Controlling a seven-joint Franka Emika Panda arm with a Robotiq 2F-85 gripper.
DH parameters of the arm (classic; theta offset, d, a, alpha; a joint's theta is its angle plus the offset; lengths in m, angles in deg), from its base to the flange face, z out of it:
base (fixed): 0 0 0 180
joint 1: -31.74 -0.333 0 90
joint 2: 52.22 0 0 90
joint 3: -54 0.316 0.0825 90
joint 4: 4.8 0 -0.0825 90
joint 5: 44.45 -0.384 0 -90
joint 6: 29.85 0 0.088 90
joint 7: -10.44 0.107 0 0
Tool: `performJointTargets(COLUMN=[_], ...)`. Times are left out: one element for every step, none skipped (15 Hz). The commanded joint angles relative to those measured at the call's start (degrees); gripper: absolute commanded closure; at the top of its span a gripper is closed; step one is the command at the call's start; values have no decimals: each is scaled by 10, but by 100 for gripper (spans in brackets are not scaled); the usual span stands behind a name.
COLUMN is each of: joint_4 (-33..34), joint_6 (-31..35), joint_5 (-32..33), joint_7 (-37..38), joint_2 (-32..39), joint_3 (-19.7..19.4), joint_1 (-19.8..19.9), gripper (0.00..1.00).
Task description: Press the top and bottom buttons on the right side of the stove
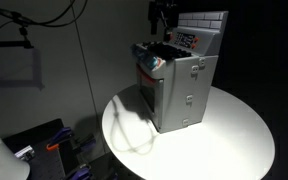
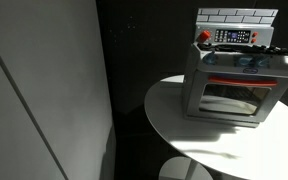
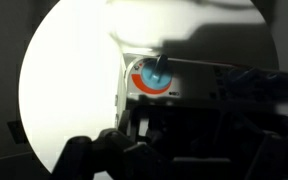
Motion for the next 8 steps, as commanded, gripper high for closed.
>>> performJointTargets(joint_4=[-29,-34,-38,-42,-44,-47,-49,-50], joint_6=[-22,-24,-27,-29,-33,-36,-41,-46], joint_5=[23,30,37,42,45,48,52,54], joint_7=[-11,-7,-3,1,2,5,10,11], joint_2=[-53,-65,-77,-89,-99,-110,-122,-130], joint_3=[6,6,8,9,9,10,11,11], joint_1=[3,3,3,3,3,3,4,4], gripper=[0,0,0,0,0,0,0,0])
